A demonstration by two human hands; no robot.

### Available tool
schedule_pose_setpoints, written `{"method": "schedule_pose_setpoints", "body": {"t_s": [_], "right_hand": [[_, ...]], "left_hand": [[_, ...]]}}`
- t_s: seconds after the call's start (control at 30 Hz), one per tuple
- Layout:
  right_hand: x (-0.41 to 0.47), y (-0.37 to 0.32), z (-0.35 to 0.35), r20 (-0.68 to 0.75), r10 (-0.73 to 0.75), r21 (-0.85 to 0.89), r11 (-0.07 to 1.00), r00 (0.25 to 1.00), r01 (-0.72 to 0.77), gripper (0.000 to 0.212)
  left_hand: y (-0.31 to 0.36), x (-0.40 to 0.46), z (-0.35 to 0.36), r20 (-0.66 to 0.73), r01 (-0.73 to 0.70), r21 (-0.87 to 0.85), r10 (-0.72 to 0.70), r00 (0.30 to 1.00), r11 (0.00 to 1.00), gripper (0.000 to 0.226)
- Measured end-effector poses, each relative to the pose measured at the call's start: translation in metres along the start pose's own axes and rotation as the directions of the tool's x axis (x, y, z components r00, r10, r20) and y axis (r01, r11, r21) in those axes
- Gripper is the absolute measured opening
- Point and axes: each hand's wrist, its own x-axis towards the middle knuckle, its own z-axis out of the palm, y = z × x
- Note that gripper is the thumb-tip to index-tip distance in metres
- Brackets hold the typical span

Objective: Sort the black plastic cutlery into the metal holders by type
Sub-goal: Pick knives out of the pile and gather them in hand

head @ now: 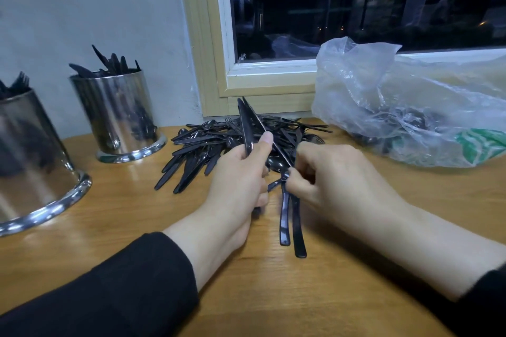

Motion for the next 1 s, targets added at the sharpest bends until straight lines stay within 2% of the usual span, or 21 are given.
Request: {"method": "schedule_pose_setpoints", "body": {"t_s": [0.1,0.17,0.23,0.3,0.47,0.73,1.0], "right_hand": [[-0.001,-0.006,0.004,0.042,-0.139,0.028,0.99,0.989,0.137,0.021],[-0.002,-0.007,0.004,0.07,-0.149,0.085,0.986,0.986,0.143,0.023],[-0.001,-0.005,0.0,0.119,-0.033,0.144,0.989,0.992,0.015,0.034],[-0.003,-0.003,-0.005,0.177,0.098,0.097,0.988,0.979,-0.116,0.046],[-0.008,-0.013,-0.007,0.443,0.228,-0.2,0.968,0.867,-0.153,0.066],[-0.004,-0.016,-0.018,0.539,0.307,-0.246,0.948,0.785,-0.201,0.037],[0.0,-0.002,-0.021,0.565,0.389,-0.277,0.92,0.727,-0.277,0.04]], "left_hand": [[0.0,-0.003,0.002,0.041,-0.009,-0.01,0.009,0.999,1.0,0.024],[0.001,-0.003,0.003,0.026,-0.017,0.014,0.017,1.0,1.0,0.022],[0.002,0.0,0.001,-0.023,-0.042,0.083,0.044,0.999,0.996,0.026],[0.003,0.004,-0.002,-0.058,-0.09,0.134,0.099,0.993,0.987,0.029],[0.004,0.006,-0.006,-0.071,-0.173,0.171,0.187,0.98,0.97,0.03],[0.0,0.003,-0.004,-0.01,-0.201,0.24,0.209,0.978,0.95,0.027],[0.001,0.004,-0.006,-0.013,-0.188,0.243,0.197,0.98,0.952,0.026]]}}
